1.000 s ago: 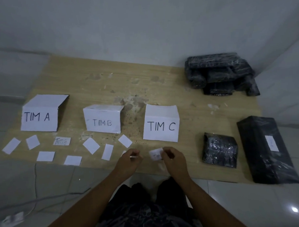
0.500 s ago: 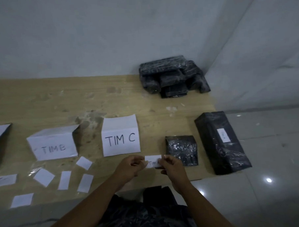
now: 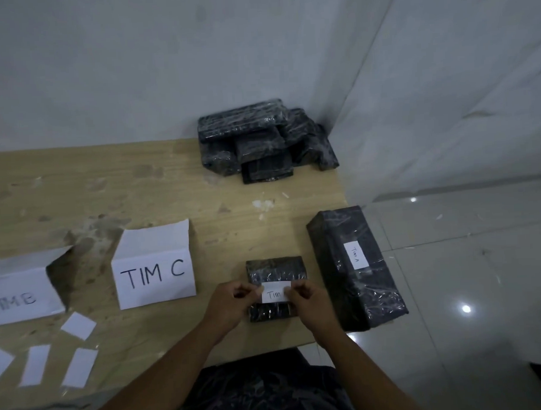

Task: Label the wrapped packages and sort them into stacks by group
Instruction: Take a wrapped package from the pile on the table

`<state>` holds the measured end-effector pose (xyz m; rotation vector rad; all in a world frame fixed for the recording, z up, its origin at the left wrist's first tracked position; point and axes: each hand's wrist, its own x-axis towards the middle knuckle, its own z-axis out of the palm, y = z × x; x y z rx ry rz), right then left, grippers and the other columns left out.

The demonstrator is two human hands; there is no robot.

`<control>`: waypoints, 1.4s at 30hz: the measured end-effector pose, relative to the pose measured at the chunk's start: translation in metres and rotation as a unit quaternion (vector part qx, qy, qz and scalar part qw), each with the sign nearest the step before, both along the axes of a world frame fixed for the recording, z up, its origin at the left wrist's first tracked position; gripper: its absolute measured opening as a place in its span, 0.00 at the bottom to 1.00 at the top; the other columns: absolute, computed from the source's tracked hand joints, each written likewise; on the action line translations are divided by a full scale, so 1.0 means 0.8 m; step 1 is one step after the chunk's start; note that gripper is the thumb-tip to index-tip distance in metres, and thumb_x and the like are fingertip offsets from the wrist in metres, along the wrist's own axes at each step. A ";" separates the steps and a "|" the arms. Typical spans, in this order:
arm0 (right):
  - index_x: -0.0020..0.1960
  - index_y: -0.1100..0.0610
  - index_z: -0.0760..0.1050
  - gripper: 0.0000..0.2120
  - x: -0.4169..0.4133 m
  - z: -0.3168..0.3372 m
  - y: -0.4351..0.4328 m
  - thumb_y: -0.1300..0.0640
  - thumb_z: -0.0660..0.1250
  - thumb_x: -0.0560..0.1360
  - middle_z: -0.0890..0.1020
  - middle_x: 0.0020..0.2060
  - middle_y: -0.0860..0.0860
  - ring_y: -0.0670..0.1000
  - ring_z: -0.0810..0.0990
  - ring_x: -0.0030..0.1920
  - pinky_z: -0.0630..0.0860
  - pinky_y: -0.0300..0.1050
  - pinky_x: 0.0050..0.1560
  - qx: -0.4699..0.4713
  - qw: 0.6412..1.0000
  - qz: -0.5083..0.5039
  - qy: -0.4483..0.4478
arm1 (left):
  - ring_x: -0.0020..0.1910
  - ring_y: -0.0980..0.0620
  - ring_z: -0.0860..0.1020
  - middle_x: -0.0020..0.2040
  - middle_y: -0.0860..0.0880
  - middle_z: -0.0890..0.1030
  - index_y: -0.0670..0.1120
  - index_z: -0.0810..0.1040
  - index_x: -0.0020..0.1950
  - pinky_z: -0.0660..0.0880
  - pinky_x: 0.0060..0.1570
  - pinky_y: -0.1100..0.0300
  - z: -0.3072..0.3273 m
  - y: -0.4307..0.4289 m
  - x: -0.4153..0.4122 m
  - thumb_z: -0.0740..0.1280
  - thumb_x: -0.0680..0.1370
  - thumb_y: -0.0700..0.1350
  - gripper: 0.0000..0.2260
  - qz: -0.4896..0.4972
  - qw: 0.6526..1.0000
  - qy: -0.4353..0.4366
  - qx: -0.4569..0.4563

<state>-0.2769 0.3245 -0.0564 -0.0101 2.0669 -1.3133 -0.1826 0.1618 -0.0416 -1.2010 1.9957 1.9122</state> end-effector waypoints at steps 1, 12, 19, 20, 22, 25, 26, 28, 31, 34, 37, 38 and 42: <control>0.47 0.56 0.80 0.02 -0.004 -0.004 0.002 0.58 0.69 0.75 0.84 0.44 0.52 0.52 0.83 0.47 0.81 0.54 0.52 0.002 1.000 0.002 -0.002 | 0.42 0.55 0.82 0.42 0.50 0.85 0.44 0.83 0.46 0.75 0.38 0.67 -0.002 0.004 -0.003 0.73 0.73 0.48 0.08 0.012 1.000 -0.003 0.003; 0.49 0.57 0.80 0.04 -0.008 -0.009 0.001 0.57 0.68 0.77 0.83 0.44 0.48 0.45 0.81 0.46 0.75 0.32 0.43 0.045 0.997 0.024 0.064 | 0.41 0.57 0.79 0.42 0.53 0.82 0.46 0.83 0.48 0.75 0.39 0.64 -0.014 0.034 -0.010 0.70 0.76 0.45 0.05 0.102 0.991 -0.043 -0.081; 0.49 0.56 0.78 0.05 -0.006 -0.008 0.001 0.55 0.66 0.78 0.81 0.42 0.47 0.46 0.79 0.45 0.78 0.39 0.45 0.086 0.986 0.051 0.135 | 0.39 0.62 0.79 0.41 0.54 0.83 0.47 0.83 0.46 0.75 0.38 0.68 -0.020 0.043 -0.012 0.70 0.76 0.46 0.04 0.077 0.985 -0.029 -0.149; 0.49 0.55 0.77 0.05 -0.005 -0.009 0.002 0.54 0.65 0.78 0.81 0.43 0.47 0.46 0.79 0.45 0.79 0.43 0.46 0.098 0.982 0.062 0.150 | 0.38 0.63 0.78 0.40 0.55 0.82 0.48 0.83 0.45 0.73 0.36 0.72 -0.019 0.045 -0.013 0.70 0.76 0.46 0.03 0.071 0.984 -0.027 -0.160; 0.51 0.52 0.77 0.06 -0.005 -0.012 0.004 0.51 0.65 0.78 0.81 0.45 0.46 0.45 0.79 0.46 0.79 0.44 0.47 0.118 0.973 0.087 0.178 | 0.37 0.63 0.77 0.38 0.56 0.80 0.48 0.82 0.44 0.70 0.32 0.76 -0.018 0.043 -0.013 0.71 0.75 0.44 0.02 0.062 0.983 -0.023 -0.171; 0.50 0.53 0.76 0.07 -0.007 -0.015 0.004 0.50 0.64 0.78 0.80 0.45 0.47 0.46 0.79 0.46 0.79 0.45 0.46 0.132 0.961 0.109 0.218 | 0.35 0.61 0.76 0.36 0.58 0.78 0.49 0.80 0.42 0.70 0.31 0.77 -0.021 0.039 -0.012 0.71 0.75 0.45 0.03 0.042 0.983 -0.027 -0.178; 0.48 0.52 0.75 0.06 -0.007 -0.015 0.002 0.51 0.64 0.78 0.79 0.44 0.47 0.47 0.78 0.45 0.78 0.45 0.45 0.137 0.955 0.118 0.234 | 0.35 0.60 0.77 0.36 0.58 0.78 0.50 0.80 0.41 0.69 0.31 0.75 -0.023 0.038 -0.012 0.71 0.75 0.45 0.03 0.035 0.982 -0.032 -0.182; 0.44 0.51 0.72 0.05 -0.007 -0.016 0.001 0.51 0.65 0.78 0.77 0.41 0.47 0.48 0.77 0.42 0.77 0.44 0.41 0.145 0.947 0.129 0.258 | 0.35 0.61 0.76 0.36 0.57 0.79 0.49 0.80 0.41 0.68 0.32 0.74 -0.028 0.038 -0.012 0.71 0.75 0.46 0.03 0.034 0.982 -0.036 -0.184; 0.42 0.52 0.71 0.07 -0.006 -0.021 0.002 0.51 0.66 0.77 0.76 0.40 0.48 0.49 0.76 0.42 0.75 0.43 0.40 0.160 0.943 0.139 0.259 | 0.36 0.59 0.77 0.36 0.55 0.80 0.49 0.80 0.41 0.68 0.33 0.70 -0.032 0.038 -0.013 0.72 0.75 0.46 0.04 0.038 0.982 -0.033 -0.183; 0.52 0.55 0.71 0.11 -0.005 -0.021 0.002 0.51 0.70 0.74 0.70 0.48 0.47 0.47 0.71 0.50 0.74 0.43 0.48 0.168 0.950 0.095 0.245 | 0.37 0.55 0.77 0.38 0.54 0.78 0.47 0.77 0.43 0.70 0.33 0.67 -0.036 0.038 -0.012 0.72 0.74 0.46 0.05 0.057 0.983 -0.044 -0.171; 0.56 0.59 0.69 0.17 -0.005 -0.025 0.006 0.54 0.71 0.73 0.71 0.53 0.52 0.52 0.70 0.55 0.70 0.46 0.54 0.179 0.947 0.043 0.262 | 0.40 0.52 0.76 0.41 0.52 0.76 0.45 0.72 0.48 0.71 0.36 0.63 -0.036 0.038 -0.011 0.70 0.76 0.47 0.09 0.059 0.981 -0.056 -0.178; 0.57 0.59 0.69 0.17 -0.004 -0.023 0.006 0.55 0.70 0.74 0.73 0.53 0.53 0.53 0.72 0.56 0.72 0.47 0.54 0.168 0.956 0.035 0.239 | 0.42 0.51 0.77 0.43 0.52 0.76 0.46 0.71 0.50 0.71 0.36 0.62 -0.037 0.038 -0.011 0.68 0.77 0.48 0.09 0.049 0.982 -0.059 -0.170; 0.63 0.53 0.67 0.23 0.001 -0.018 0.004 0.43 0.68 0.74 0.77 0.53 0.48 0.48 0.78 0.54 0.77 0.46 0.52 0.102 0.981 0.025 0.164 | 0.45 0.52 0.77 0.50 0.49 0.78 0.46 0.73 0.53 0.76 0.41 0.57 -0.043 0.042 -0.010 0.63 0.77 0.59 0.17 -0.026 0.984 -0.055 -0.167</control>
